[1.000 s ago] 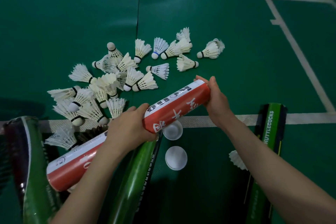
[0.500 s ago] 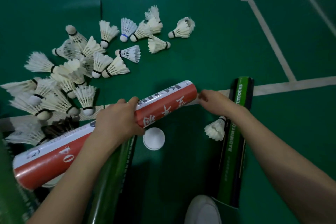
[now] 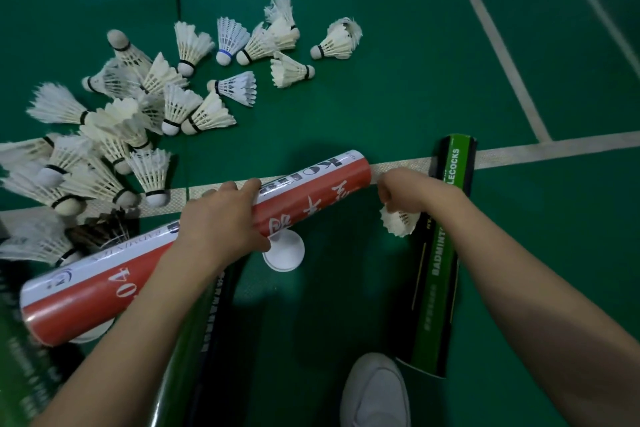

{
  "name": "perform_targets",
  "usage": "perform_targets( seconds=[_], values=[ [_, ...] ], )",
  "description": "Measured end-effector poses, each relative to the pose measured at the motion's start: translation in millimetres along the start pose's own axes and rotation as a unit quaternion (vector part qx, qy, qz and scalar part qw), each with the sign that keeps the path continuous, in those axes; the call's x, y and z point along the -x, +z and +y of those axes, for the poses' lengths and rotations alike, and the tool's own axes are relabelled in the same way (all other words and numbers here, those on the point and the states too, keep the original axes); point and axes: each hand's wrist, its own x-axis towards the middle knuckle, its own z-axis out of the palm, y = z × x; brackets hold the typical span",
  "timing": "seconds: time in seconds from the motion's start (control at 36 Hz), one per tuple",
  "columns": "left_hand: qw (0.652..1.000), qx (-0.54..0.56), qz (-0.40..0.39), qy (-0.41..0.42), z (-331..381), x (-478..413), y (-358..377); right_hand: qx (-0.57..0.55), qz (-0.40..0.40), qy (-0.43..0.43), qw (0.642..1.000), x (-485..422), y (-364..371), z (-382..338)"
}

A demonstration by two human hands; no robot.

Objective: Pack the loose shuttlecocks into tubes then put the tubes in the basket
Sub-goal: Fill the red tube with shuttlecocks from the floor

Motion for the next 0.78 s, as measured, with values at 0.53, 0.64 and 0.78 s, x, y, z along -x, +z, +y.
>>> perform_targets(
  seconds=[0.53, 0.64, 0.78],
  values=[
    [0.986, 0.147, 0.069, -0.039, -57.6, 4.5, -24.9, -0.747, 0.279, 0.024, 0.603, -27.8, -73.3, -41.9],
    [0.987, 0.127, 0.092, -0.023, -64.5, 5.0, -26.6, -0.765, 0.261, 0.001, 0.588, -31.5, -82.3, -51.2],
    [0.986, 0.128, 0.106, -0.016, -72.0, 3.0, -22.2, -0.724, 0.223, -0.060, 0.650, -29.8, -85.9, -65.0]
  ],
)
